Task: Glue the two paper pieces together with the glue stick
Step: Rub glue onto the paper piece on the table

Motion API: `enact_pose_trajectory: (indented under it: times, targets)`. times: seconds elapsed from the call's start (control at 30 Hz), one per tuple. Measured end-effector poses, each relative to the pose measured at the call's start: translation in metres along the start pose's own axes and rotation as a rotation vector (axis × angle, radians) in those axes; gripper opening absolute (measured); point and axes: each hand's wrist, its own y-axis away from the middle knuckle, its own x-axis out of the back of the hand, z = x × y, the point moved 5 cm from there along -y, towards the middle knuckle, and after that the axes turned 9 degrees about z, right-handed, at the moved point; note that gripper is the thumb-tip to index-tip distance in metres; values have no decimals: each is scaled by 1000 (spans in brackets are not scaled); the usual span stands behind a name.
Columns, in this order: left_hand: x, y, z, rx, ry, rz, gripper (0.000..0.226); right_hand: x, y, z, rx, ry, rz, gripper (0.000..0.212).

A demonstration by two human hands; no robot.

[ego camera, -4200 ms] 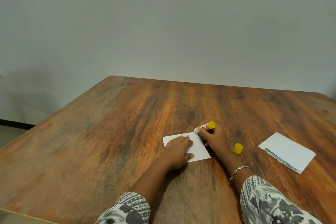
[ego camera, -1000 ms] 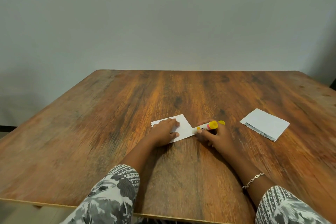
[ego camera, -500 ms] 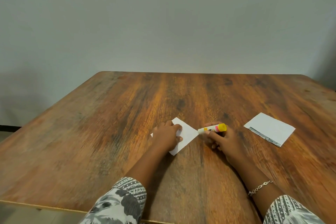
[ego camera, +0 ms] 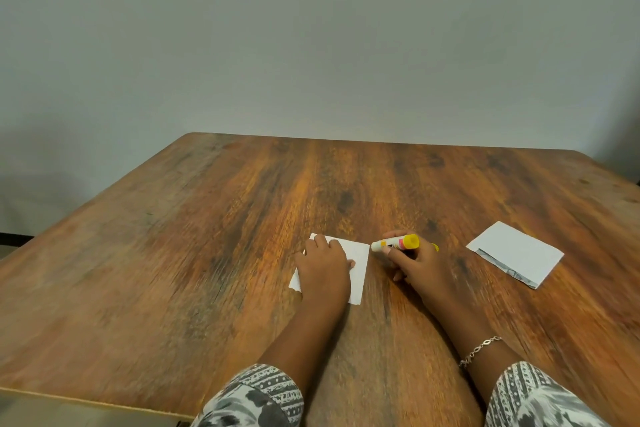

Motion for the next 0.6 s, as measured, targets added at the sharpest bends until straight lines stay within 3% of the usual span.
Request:
enact_pose_trajectory:
  times: [0.17, 0.27, 0.33, 0.43, 0.6]
  targets:
    - [5, 2, -5, -45, -4, -23, 36, -11, -10, -1, 7, -61, 25, 15]
    - [14, -3, -6, -228, 55, 2, 36, -13, -16, 0, 11, -66, 15, 13]
    - [15, -6, -6, -359, 153, -117, 38, -14, -19, 2, 17, -89, 19, 12]
    - [9, -6, -12, -361, 283, -360, 45, -16, -22, 5, 23, -111, 33, 11]
    - [2, -12, -13, -348, 286, -349, 47, -18, -28, 8, 37, -128, 56, 10]
